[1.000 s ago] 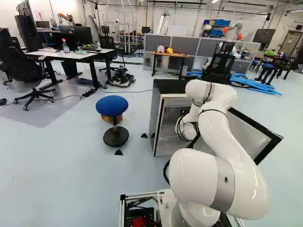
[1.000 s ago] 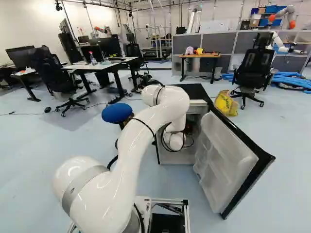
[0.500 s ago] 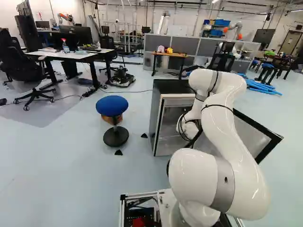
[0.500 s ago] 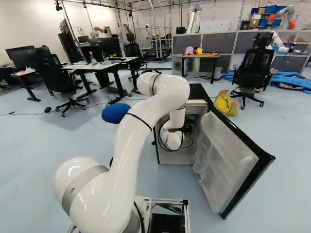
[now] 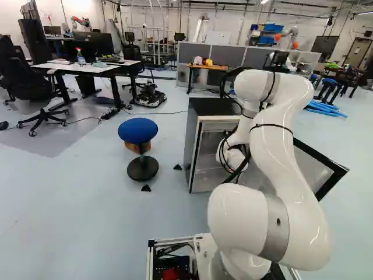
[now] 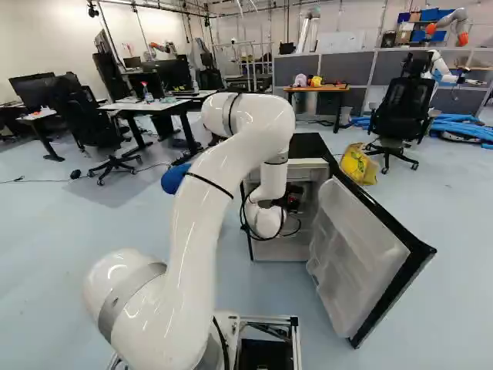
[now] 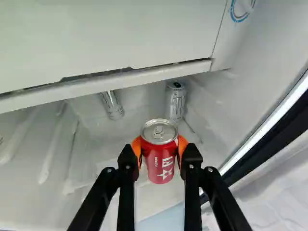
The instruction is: Grab a drink from the fridge
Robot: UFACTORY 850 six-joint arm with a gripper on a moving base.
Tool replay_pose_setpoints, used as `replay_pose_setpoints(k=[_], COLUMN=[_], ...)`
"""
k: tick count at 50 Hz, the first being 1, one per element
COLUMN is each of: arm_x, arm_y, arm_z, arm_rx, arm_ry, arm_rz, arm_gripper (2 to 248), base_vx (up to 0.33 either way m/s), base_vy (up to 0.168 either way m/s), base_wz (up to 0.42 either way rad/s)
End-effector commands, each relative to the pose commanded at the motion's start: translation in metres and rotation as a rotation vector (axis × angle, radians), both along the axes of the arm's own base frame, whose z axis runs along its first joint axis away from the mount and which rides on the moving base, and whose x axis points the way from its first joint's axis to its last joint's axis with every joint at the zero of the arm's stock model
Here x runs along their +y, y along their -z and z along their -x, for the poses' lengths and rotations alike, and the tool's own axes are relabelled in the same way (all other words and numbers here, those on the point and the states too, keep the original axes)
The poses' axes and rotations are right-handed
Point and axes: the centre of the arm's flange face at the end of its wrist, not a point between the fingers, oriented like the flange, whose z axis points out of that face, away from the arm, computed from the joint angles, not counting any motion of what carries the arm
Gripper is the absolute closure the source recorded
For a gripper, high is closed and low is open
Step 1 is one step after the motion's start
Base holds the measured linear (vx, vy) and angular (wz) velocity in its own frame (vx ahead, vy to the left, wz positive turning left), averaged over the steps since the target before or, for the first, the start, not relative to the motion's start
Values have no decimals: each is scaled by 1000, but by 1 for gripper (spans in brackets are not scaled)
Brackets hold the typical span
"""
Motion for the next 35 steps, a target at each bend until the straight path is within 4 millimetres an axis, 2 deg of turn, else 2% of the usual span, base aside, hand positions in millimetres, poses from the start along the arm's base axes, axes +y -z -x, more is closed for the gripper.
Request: replay_pose_setpoints(k=[35], arm_x=[46], arm_y=[-60], arm_z=[61], arm_rx=[33], arm_ry=[-34], arm_rz=[-15], arm_gripper=[155], base_vx=[0], base_vy=[0], base_wz=[0])
